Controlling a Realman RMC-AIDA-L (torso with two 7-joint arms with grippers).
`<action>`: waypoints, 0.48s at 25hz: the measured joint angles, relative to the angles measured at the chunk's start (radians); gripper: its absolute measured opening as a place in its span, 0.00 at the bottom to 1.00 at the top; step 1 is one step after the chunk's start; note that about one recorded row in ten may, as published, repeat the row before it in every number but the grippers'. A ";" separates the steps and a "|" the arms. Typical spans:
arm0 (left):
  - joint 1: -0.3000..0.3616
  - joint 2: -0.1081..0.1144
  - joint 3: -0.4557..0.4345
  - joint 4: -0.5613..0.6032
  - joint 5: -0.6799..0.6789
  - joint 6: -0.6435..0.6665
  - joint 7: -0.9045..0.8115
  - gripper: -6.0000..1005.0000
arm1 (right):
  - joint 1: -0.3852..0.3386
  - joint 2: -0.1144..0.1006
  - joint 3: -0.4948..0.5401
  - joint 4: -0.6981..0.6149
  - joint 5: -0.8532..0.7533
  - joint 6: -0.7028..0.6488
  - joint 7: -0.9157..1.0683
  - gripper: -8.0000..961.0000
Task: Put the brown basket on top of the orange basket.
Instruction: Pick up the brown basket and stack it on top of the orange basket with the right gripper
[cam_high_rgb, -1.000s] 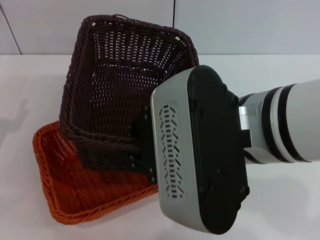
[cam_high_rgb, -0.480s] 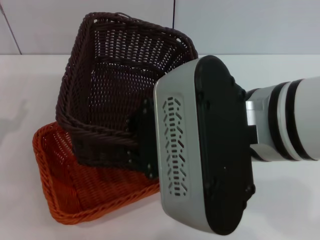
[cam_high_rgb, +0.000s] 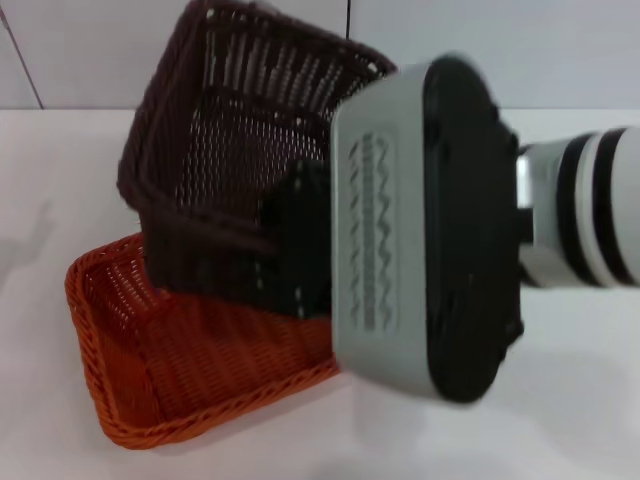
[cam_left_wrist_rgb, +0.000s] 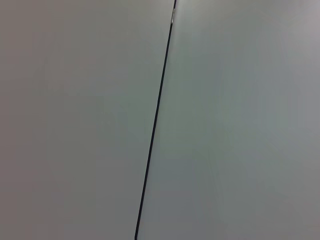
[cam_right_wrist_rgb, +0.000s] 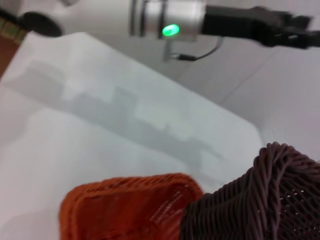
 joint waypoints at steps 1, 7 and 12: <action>-0.001 0.000 0.000 0.000 0.000 0.000 0.000 0.80 | 0.000 0.000 0.020 0.004 0.011 0.016 0.000 0.16; -0.007 0.000 0.003 -0.007 0.000 -0.002 0.000 0.80 | 0.020 -0.002 0.137 0.057 0.109 0.105 -0.021 0.16; -0.010 0.000 0.006 -0.010 0.001 -0.003 0.012 0.80 | 0.052 -0.004 0.188 0.101 0.152 0.134 -0.027 0.16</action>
